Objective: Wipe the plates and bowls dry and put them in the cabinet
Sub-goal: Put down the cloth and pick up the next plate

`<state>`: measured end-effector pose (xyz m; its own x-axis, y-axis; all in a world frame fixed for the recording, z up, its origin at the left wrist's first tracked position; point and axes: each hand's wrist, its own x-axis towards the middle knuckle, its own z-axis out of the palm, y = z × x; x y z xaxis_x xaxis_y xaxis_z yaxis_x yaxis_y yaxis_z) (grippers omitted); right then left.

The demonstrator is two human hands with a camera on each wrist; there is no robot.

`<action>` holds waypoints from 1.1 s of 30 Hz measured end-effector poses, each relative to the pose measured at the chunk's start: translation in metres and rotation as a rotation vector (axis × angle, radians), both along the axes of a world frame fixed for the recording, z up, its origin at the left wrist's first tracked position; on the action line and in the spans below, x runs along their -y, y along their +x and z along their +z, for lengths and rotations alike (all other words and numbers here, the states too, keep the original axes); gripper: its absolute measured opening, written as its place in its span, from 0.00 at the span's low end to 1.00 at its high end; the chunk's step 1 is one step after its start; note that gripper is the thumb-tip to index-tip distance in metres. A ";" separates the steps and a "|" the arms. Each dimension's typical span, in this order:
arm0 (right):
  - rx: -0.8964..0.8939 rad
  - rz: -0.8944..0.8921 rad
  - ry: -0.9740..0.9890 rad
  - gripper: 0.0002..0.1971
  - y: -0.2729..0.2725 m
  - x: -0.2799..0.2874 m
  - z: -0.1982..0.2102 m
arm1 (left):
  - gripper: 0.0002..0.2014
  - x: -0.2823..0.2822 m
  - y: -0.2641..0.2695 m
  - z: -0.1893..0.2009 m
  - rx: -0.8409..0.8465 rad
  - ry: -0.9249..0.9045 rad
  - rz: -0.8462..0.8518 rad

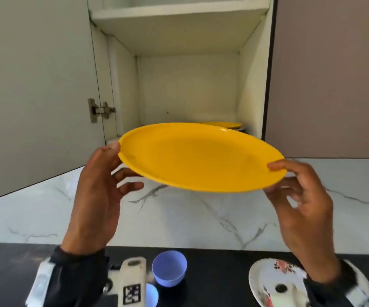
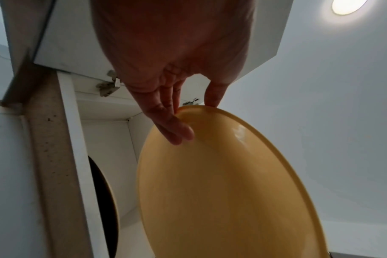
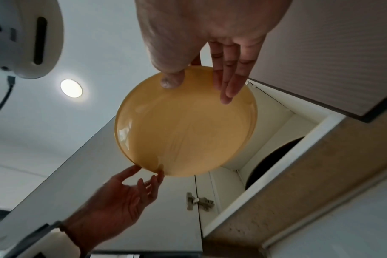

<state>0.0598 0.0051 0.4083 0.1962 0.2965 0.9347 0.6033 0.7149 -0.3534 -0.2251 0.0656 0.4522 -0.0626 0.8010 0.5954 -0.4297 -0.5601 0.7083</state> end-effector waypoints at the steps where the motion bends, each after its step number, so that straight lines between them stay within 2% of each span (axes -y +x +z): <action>1: -0.011 0.005 -0.004 0.15 0.002 -0.006 0.013 | 0.15 -0.005 0.002 0.010 -0.013 0.003 -0.009; 6: -0.027 0.061 -0.100 0.24 0.016 -0.040 0.068 | 0.12 -0.042 0.013 0.048 -0.051 -0.043 0.002; 12: -0.066 0.021 -0.215 0.22 0.032 -0.092 0.106 | 0.11 -0.106 0.030 0.067 -0.024 -0.137 0.123; 15: -0.061 -0.032 -0.245 0.16 0.037 -0.115 0.110 | 0.12 -0.127 0.041 0.071 -0.078 -0.159 0.161; 20: -0.026 -0.143 -0.275 0.16 0.042 -0.142 0.107 | 0.12 -0.145 0.055 0.071 -0.194 -0.126 0.232; 27: 0.041 -0.269 -0.295 0.22 0.049 -0.173 0.098 | 0.06 -0.165 0.081 0.071 -0.357 0.058 0.423; 33: 0.081 -0.347 -0.308 0.23 0.047 -0.191 0.099 | 0.04 -0.180 0.103 0.063 -0.519 0.114 0.514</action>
